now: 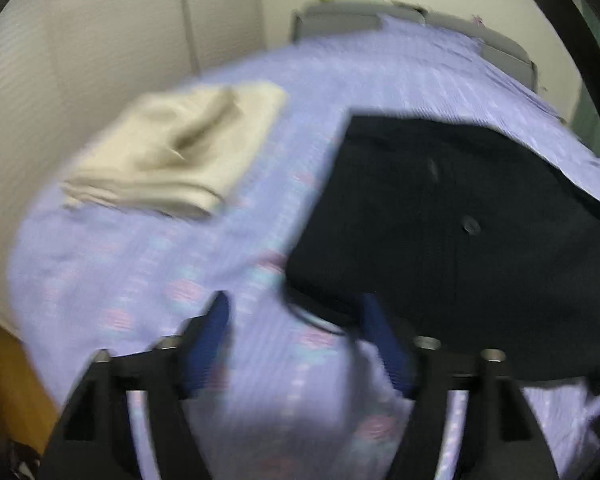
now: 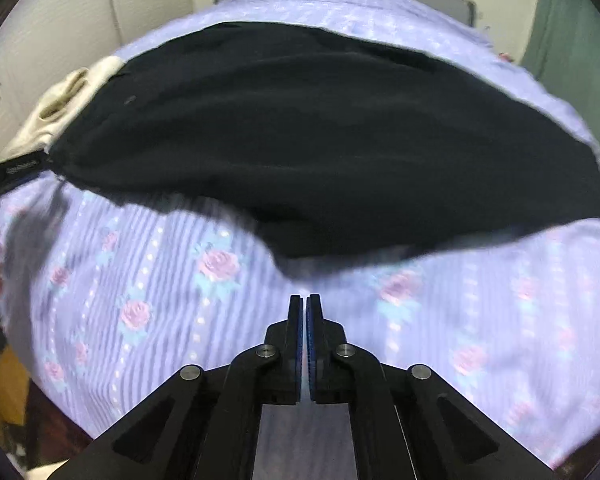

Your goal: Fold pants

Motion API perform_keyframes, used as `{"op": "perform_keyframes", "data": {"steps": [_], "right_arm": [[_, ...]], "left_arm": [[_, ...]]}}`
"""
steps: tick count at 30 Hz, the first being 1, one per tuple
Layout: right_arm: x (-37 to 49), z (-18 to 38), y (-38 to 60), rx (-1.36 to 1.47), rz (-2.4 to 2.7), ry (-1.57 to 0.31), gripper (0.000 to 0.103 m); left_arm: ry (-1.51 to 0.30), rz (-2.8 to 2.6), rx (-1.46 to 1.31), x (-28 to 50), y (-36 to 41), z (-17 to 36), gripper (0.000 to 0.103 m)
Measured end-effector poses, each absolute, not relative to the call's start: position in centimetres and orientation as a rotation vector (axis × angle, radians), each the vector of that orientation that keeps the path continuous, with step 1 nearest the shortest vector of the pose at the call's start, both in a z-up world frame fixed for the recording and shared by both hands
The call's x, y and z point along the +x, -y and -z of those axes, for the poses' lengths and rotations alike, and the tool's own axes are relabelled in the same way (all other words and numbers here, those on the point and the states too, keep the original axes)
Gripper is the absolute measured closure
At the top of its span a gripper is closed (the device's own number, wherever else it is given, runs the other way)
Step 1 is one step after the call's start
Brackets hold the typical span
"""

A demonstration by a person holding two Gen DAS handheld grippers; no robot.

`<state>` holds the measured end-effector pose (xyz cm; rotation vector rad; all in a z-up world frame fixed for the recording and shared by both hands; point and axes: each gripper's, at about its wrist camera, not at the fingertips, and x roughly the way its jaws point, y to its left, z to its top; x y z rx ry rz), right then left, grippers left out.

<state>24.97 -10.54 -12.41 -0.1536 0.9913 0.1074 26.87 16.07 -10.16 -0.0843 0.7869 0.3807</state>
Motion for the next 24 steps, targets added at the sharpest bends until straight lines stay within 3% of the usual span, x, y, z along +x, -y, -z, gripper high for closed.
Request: {"op": "perform_keyframes", "data": {"steps": [1, 3, 4, 8, 14, 17, 19, 24], "right_arm": [[24.4, 11.3, 10.7, -0.151, -0.106, -0.955, 0.071], [24.0, 8.7, 11.1, -0.129, -0.131, -0.849, 0.051], [24.3, 7.7, 11.3, -0.139, -0.134, -0.802, 0.049], [27.9, 3.5, 12.3, -0.249, -0.164, -0.669, 0.049], [36.7, 0.8, 13.3, -0.405, -0.281, -0.636, 0.049], [42.0, 1.3, 14.6, -0.424, -0.317, -0.718, 0.049], [46.0, 2.4, 15.5, -0.413, -0.353, -0.828, 0.05], [52.3, 4.1, 16.8, -0.421, -0.418, -0.906, 0.05]], "left_arm": [[-0.738, -0.355, -0.065, 26.1, -15.8, 8.8, 0.026], [-0.699, -0.281, -0.03, 25.8, -15.4, 7.1, 0.023], [-0.684, -0.234, -0.013, 26.0, -15.0, 6.2, 0.023], [-0.644, 0.016, 0.005, 28.6, -13.7, 3.1, 0.023], [-0.616, 0.23, 0.215, 35.9, -8.6, 0.7, 0.024], [-0.696, 0.283, 0.265, 40.9, -6.2, 1.2, 0.024], [-0.781, 0.319, 0.279, 45.4, -5.4, 2.3, 0.03], [-0.834, 0.38, 0.378, 50.0, -2.9, 3.5, 0.033]]}}
